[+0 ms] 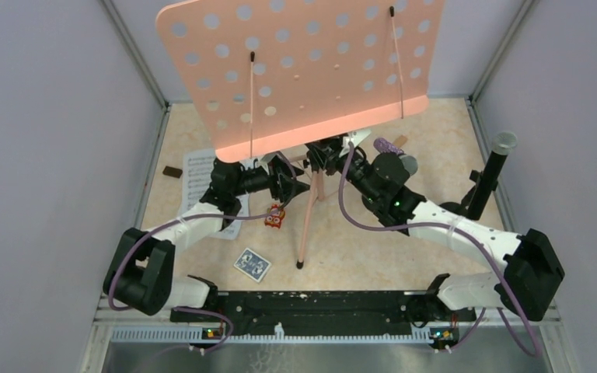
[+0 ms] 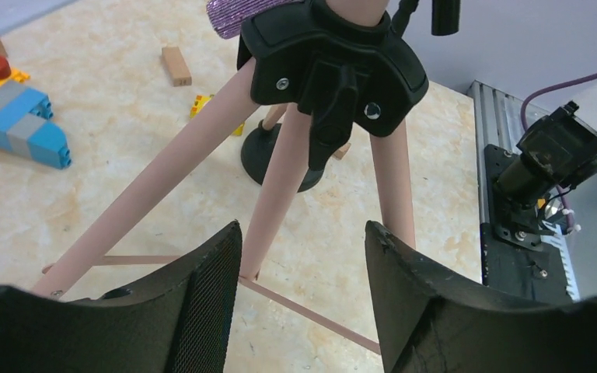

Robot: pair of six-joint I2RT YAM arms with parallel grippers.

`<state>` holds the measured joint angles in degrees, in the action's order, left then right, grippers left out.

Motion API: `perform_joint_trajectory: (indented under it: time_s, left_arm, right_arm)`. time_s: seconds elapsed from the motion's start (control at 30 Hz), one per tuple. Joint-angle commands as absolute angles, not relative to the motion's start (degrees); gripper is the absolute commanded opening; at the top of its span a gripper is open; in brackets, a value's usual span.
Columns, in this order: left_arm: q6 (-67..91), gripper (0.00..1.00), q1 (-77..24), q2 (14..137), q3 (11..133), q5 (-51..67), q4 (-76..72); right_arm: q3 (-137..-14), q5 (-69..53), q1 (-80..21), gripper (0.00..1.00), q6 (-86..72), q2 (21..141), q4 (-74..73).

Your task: Pack up the instrument practice props

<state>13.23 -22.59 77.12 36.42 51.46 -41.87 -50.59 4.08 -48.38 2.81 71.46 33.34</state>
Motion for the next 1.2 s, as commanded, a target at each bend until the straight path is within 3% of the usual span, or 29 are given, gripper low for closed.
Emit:
perform_joint_trajectory:
  time_s: [0.0,0.23,0.5,0.77,1.17]
  left_arm:
    - [13.6,0.65,-22.46,74.4,40.12,48.71,-34.81]
    - [14.63,0.7,-21.13,63.67,33.09,36.77,-30.43]
    - [15.33,0.9,-20.83,49.52,26.21,22.21,-23.38]
    - [15.22,0.96,-20.72,51.95,32.81,18.65,-12.97]
    - [17.99,0.97,-20.03,59.26,36.46,23.41,-17.56]
  right_arm:
    - [-52.97,3.19,-48.38,0.0,-7.23,75.69,29.83]
    - [-56.64,0.24,-49.6,0.0,-7.74,82.42,33.33]
    - [-58.59,-3.64,-50.7,0.0,-9.87,87.99,37.45]
    - [-55.77,6.74,-50.93,0.0,-10.94,86.49,35.15]
    - [-51.33,10.33,-50.97,0.0,-9.63,80.39,31.31]
